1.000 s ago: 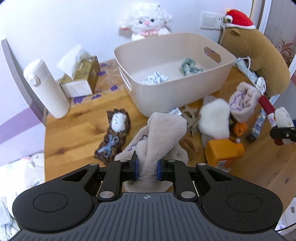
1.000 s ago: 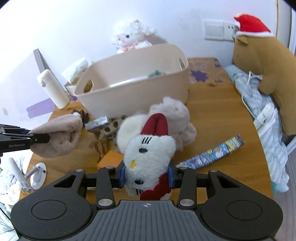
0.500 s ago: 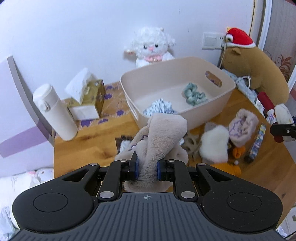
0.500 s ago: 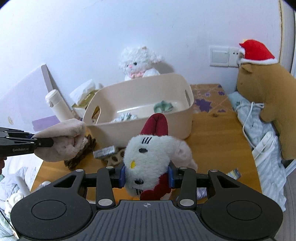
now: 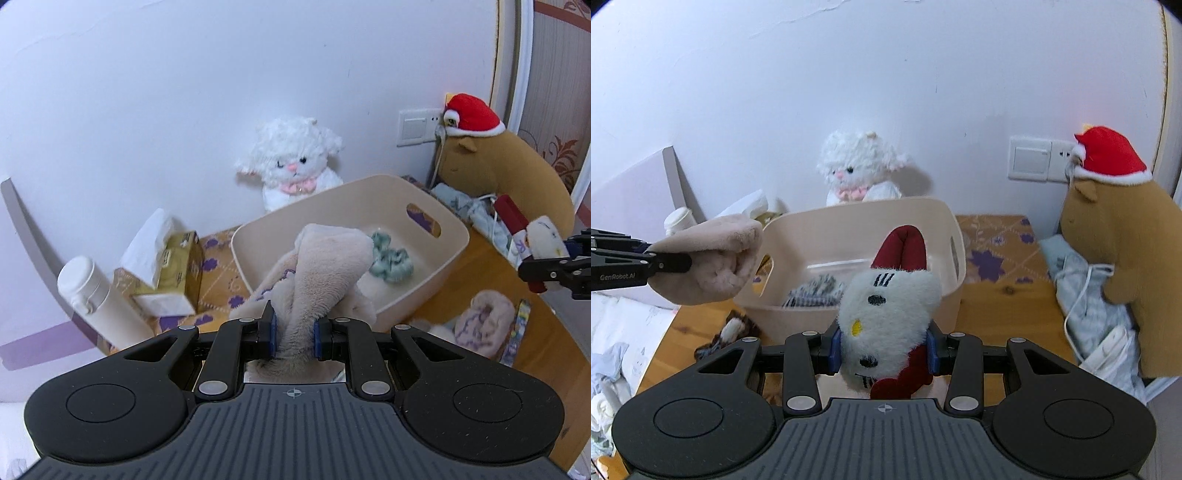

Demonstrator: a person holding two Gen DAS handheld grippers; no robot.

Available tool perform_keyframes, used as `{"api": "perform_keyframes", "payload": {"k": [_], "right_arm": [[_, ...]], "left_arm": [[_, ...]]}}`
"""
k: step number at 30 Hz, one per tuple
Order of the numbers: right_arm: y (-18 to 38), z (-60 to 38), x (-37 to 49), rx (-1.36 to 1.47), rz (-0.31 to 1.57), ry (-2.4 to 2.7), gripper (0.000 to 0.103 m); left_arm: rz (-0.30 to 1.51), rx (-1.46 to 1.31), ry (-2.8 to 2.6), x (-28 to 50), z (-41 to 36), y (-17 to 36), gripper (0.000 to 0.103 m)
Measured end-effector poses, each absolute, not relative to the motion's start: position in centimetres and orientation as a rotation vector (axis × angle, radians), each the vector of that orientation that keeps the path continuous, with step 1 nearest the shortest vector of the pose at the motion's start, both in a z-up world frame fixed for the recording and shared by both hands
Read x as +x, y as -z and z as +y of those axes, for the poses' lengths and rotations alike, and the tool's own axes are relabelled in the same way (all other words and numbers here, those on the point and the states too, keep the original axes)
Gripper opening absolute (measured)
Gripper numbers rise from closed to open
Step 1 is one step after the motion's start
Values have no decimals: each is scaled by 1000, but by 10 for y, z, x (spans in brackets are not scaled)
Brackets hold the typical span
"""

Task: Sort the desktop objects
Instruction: 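Carry both plush items over the basket and open both tools to release them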

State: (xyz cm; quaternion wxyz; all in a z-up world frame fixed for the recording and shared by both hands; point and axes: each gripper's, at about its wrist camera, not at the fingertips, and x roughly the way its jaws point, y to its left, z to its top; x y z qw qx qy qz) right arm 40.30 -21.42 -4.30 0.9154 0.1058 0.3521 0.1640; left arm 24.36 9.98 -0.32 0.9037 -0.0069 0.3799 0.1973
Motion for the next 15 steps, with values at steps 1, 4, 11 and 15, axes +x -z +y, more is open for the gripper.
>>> {"api": "perform_keyframes", "payload": {"k": [1,4,11,15], "right_arm": [[42,-214,407,214,721,-337,39],[39,-215,422,206,712,-336,39],[36,-214,460,176,712,-340,39],[40,-207,480,144,710,-338,39]], "left_arm": [[780,-13,-408,247,100,2,17],[770,-5,-406,258,100,1,17],[761,-6,-427,286,106,8,17],[778,-25,-432,303,113,17,17]]}}
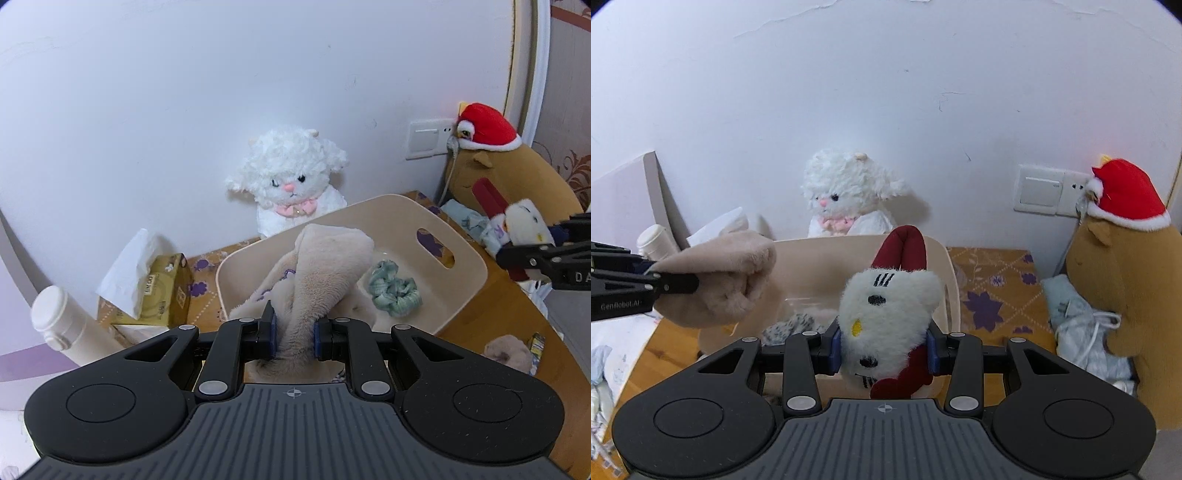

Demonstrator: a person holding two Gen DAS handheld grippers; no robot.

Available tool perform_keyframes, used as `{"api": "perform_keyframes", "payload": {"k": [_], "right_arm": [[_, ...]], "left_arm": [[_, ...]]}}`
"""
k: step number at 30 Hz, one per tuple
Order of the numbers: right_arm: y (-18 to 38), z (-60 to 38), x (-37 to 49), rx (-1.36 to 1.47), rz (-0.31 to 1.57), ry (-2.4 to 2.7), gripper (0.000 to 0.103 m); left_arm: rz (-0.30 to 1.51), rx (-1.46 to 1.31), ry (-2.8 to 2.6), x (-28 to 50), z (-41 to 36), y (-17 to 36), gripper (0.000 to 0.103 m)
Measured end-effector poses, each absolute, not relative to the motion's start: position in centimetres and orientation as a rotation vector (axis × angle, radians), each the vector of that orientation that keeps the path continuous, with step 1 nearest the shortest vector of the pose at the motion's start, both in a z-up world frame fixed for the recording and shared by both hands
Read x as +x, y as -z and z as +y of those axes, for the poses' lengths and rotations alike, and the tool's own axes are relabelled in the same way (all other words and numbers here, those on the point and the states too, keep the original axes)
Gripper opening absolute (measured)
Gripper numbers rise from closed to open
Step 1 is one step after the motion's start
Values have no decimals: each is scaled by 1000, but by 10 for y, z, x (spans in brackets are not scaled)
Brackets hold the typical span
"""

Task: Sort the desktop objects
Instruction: 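Carry both plush items over the basket and open both tools to release them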

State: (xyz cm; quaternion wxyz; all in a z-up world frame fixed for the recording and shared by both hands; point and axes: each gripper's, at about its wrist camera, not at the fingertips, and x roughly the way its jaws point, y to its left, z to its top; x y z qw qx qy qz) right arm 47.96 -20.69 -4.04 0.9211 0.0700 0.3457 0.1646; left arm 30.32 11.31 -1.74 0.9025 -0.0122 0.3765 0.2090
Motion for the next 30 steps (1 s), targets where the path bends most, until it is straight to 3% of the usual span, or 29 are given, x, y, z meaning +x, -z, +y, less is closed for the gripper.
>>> {"api": "perform_keyframes", "payload": {"k": [30], "right_arm": [[120,-152,564,33,941,-353,43]], "left_arm": [[1041,-49,-428,385,123,117,20]]}}
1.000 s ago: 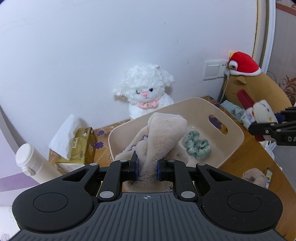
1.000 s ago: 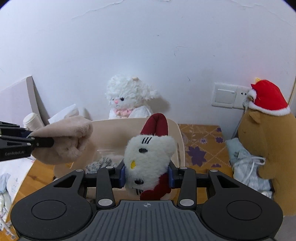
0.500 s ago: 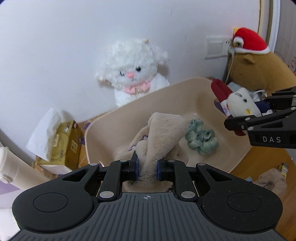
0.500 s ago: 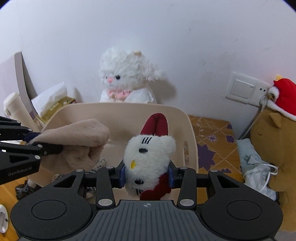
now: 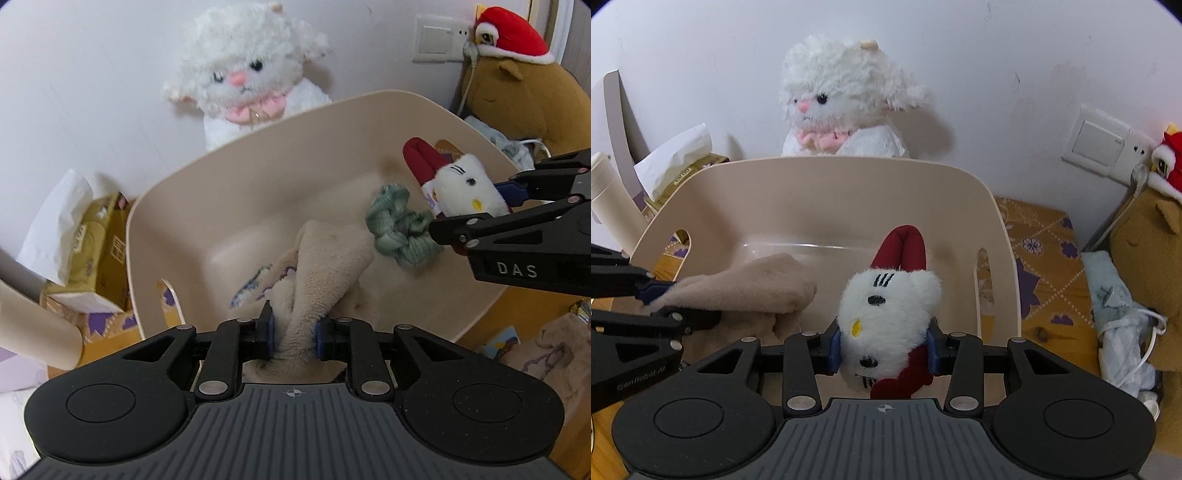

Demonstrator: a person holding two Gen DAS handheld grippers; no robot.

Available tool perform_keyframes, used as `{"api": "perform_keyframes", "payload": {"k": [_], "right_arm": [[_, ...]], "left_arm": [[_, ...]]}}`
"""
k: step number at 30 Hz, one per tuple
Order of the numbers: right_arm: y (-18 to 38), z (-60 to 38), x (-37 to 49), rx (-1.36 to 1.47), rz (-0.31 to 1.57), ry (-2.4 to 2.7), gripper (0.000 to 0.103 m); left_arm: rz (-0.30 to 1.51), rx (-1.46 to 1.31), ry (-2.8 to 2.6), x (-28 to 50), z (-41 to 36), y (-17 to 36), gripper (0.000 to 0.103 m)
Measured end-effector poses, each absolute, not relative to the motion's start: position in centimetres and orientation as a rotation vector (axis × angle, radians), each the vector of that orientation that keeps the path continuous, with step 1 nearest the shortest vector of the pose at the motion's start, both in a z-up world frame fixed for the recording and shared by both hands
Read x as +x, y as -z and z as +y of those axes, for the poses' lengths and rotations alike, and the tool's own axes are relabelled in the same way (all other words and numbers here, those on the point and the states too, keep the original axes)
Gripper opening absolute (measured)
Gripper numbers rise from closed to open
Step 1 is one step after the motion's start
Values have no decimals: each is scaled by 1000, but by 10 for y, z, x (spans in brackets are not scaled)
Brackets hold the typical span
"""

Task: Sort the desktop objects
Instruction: 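Carry both plush items over the basket and open both tools to release them, then move the left tool to the brown cloth bundle while the right tool approaches the beige fleece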

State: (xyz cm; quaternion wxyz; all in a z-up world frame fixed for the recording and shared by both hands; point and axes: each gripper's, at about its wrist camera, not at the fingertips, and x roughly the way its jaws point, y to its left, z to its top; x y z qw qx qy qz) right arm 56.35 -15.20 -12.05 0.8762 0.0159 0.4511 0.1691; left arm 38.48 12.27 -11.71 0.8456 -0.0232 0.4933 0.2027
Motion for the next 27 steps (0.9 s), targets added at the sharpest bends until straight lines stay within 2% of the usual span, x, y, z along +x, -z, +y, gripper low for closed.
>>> {"api": "perform_keyframes", "payload": {"k": [1,3,5,8,10,19,27], "right_arm": [[122,-152,564,34,953,-353,53],[124,-152,563,39,964,-360,56],[123,-153,561,25,962,-356,64],[118,-158,556,32,941,-348,80],[113,-163,553,62,934,-353,86],[80,-173,523,74,859,-349,103],[57,-176,480,63,807,-361,103]], "left_arm": [[1045,-53,-427,385,122,118,21],[1051,-50,-431,384,121,118,24],[1057,-43,-429,383,121,118,34],[1051,-24,-438,379,119,115,54],[1022,-22,-462,375,119,110,69],[921,-139,-547,343,125,81,81],[894,-155,-619,301,121,68,83]]}}
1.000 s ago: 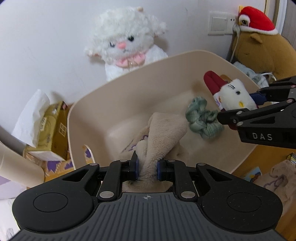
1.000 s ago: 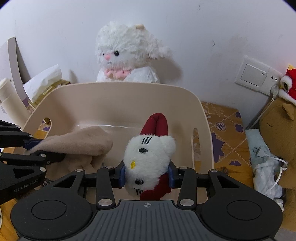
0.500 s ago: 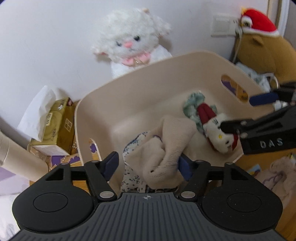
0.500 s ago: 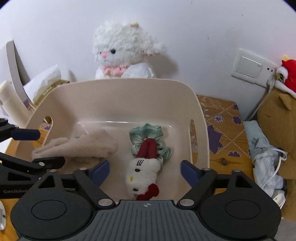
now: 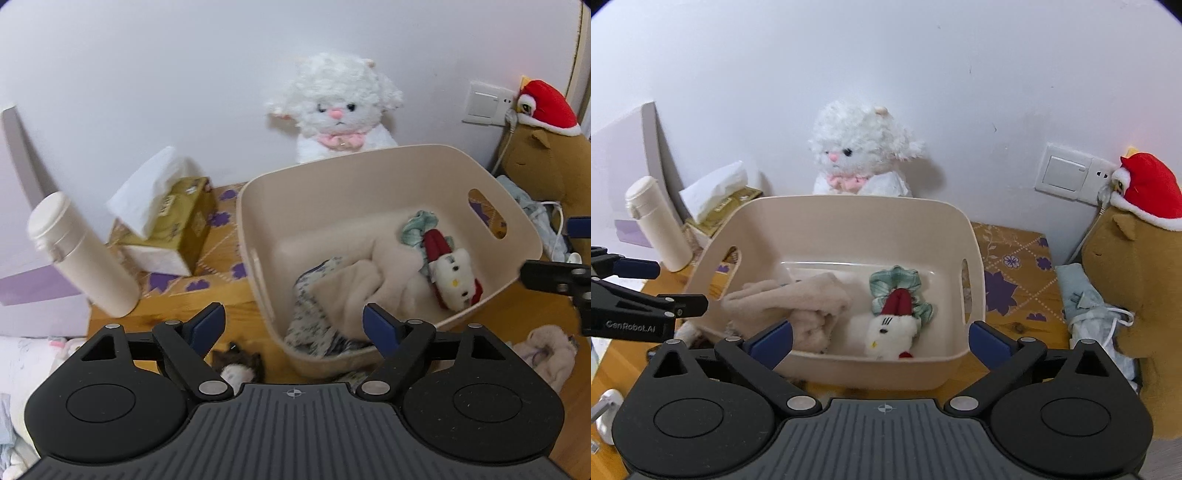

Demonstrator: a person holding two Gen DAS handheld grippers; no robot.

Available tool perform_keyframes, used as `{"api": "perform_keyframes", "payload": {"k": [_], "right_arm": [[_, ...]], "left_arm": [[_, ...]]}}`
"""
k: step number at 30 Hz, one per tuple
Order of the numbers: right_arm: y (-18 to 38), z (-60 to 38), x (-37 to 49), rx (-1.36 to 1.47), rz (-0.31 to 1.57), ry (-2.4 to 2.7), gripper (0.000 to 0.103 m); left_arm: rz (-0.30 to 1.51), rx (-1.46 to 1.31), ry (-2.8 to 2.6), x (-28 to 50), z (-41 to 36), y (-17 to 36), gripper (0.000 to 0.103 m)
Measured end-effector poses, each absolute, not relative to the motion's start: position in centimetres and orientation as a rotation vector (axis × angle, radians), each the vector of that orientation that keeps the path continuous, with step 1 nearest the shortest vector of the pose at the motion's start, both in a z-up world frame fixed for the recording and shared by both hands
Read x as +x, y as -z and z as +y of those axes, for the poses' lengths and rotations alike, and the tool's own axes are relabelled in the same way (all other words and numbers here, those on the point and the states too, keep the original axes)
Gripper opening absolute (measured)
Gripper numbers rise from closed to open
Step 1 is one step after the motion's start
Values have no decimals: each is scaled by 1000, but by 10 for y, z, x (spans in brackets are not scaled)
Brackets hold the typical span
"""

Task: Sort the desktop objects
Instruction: 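Move the left tool to the brown cloth bundle while the right tool approaches the beige fleece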

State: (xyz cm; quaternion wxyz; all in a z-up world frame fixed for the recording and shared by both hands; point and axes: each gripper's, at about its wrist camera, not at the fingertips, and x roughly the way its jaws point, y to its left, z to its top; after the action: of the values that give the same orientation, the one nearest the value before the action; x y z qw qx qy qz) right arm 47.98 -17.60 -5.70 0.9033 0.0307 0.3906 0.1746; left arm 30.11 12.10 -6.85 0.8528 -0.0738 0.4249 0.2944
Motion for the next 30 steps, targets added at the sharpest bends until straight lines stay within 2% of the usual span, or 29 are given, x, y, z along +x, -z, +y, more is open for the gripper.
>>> {"api": "perform_keyframes", "payload": {"k": [13,20,30], "right_arm": [[62,-180,408,15,792,-334,103],[79,-179,383,-55,760,-294,103],[113,-176,379,-34,836,-288,103]], "left_arm": [[876,-219,-713,227,109,68,84],[884,-240,-740,201,106,82,84],[972,-290,-750,188,111,119,84]]}}
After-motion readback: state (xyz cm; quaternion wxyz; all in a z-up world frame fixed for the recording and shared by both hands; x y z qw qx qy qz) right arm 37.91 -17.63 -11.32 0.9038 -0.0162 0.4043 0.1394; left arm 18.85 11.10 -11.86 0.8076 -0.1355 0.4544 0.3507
